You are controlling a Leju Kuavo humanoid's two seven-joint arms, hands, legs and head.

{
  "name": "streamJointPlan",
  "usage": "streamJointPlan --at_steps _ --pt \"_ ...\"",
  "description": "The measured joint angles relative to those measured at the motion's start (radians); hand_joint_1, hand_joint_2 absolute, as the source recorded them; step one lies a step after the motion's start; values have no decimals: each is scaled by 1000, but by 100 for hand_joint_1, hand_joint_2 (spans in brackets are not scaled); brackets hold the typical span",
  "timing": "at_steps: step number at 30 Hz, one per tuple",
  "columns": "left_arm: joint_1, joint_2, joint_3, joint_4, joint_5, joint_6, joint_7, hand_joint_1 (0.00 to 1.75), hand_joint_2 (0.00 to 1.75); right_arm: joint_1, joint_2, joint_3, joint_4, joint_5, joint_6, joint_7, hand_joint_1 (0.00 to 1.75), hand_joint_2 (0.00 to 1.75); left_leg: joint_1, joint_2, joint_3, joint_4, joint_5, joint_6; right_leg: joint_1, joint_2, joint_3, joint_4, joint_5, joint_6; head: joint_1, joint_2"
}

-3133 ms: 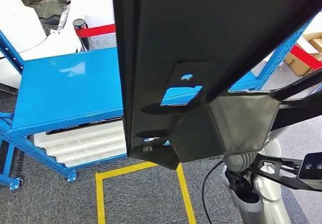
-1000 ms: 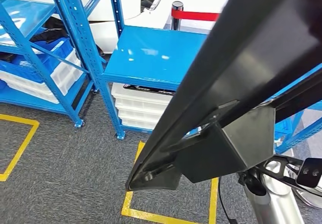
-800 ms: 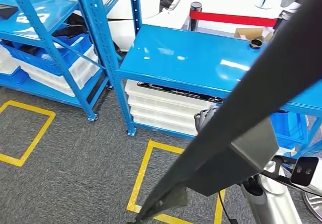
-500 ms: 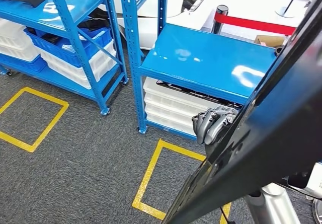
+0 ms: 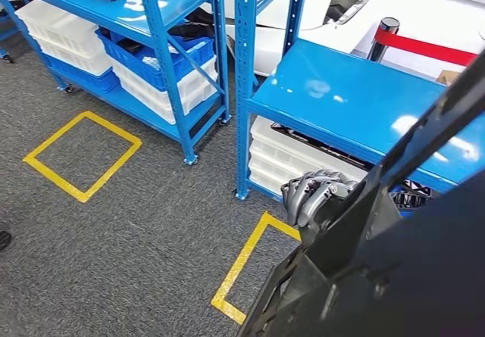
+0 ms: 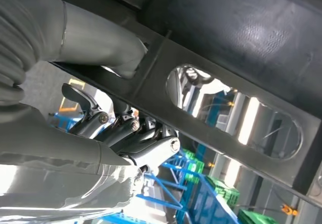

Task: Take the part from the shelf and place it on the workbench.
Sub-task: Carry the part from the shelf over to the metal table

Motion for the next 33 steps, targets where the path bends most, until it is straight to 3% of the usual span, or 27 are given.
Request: streamJointPlan --at_steps 1,3,5,6,7,8,10,12,14,16,18,20,21,22,23,25,27,29,31,33 --pt "2 -1 0 1 0 1 4 0 175 1 0 3 0 0 0 -2 175 175 -3 25 -12 25 -18 -4 -2 -15 1 -3 3 -5 -1 0" --pt "0 -2 0 1 0 2 8 0 175 5 -1 6 -1 -1 0 -6 175 175 -5 86 -62 136 -82 -10 -1 -49 0 -6 5 -12 -2 0" --pt "-1 -5 0 1 0 2 11 0 175 9 -2 9 0 0 0 -10 175 175 -2 109 -111 258 -131 -16 1 -83 -1 -5 4 -13 -2 0" --pt "1 -5 0 2 0 2 12 0 175 10 -2 10 0 0 -1 -13 175 175 -1 113 -114 275 -131 -18 2 -98 -1 -5 4 -13 -2 0" --pt "4 -5 0 3 0 2 13 0 175 10 -2 12 0 2 -2 -18 175 175 0 118 -96 251 -113 -20 2 -111 0 -5 3 -11 -2 0" --pt "6 -3 1 4 0 2 13 0 175 11 -2 13 0 5 -4 -22 175 175 1 128 -60 190 -83 -19 2 -123 2 -4 1 -9 -2 0" --pt "6 2 8 7 0 2 9 0 175 12 -1 15 0 11 -7 -32 175 175 -5 176 16 52 -35 -14 6 -145 4 -2 -4 -1 -2 0" --pt "2 8 19 9 0 0 2 0 175 15 1 16 -1 15 -7 -40 175 175 -14 203 43 -6 -24 -3 13 -165 6 0 -8 8 -2 0" --pt "3 13 30 12 0 1 -4 0 175 19 3 19 -1 17 -6 -45 175 175 -17 183 39 -8 -22 10 14 -182 9 -1 -11 16 -1 0" --pt "4 17 40 14 0 1 -11 0 175 22 5 23 -2 19 -6 -46 175 175 -14 161 37 -12 -17 23 8 -148 2 24 -38 24 -1 0" --pt "-1 21 47 15 0 0 -18 0 175 26 5 25 -3 19 -7 -43 175 175 -12 138 35 -14 -12 33 4 -87 -43 129 -102 27 -1 0" --pt "-7 21 49 15 0 -1 -21 0 175 29 5 27 -2 20 -10 -37 175 175 -13 110 33 -13 -10 38 4 -64 -105 265 -154 27 -1 0" --pt "-8 21 49 15 0 -1 -22 0 175 29 5 29 -1 19 -13 -35 175 175 -14 97 32 -13 -9 39 4 -61 -120 295 -155 26 -1 0" --pt "-8 21 49 15 0 -1 -22 0 175 29 5 30 -1 19 -16 -33 175 175 -15 83 33 -12 -8 39 4 -58 -117 283 -135 26 -1 0" --pt "-8 21 48 15 0 0 -22 0 175 28 5 30 -2 17 -18 -32 175 175 -15 69 33 -11 -8 39 3 -53 -94 233 -99 24 -1 0" --pt "-10 20 48 15 0 0 -22 0 175 26 5 31 -3 15 -20 -29 175 175 -15 42 32 -8 -6 36 2 -16 -34 96 -28 18 -1 0" --pt "-13 19 48 15 0 0 -22 0 175 25 5 32 -6 13 -21 -25 175 175 -14 19 24 -4 -1 27 1 14 -4 22 -3 12 -1 0" --pt "-11 18 48 15 0 2 -23 0 175 22 5 32 -8 11 -23 -18 175 175 -11 -2 15 -6 7 15 2 4 -2 13 -5 7 -2 0" --pt "-8 18 47 15 0 3 -25 0 175 15 8 33 -10 10 -27 -6 175 175 -12 17 4 10 -6 5 -1 -20 -1 6 2 -3 -2 0" --pt "-13 18 47 15 0 3 -29 0 175 10 11 34 -10 9 -31 3 175 175 -13 71 -36 98 -61 -2 -3 -49 -1 1 6 -11 -3 0"
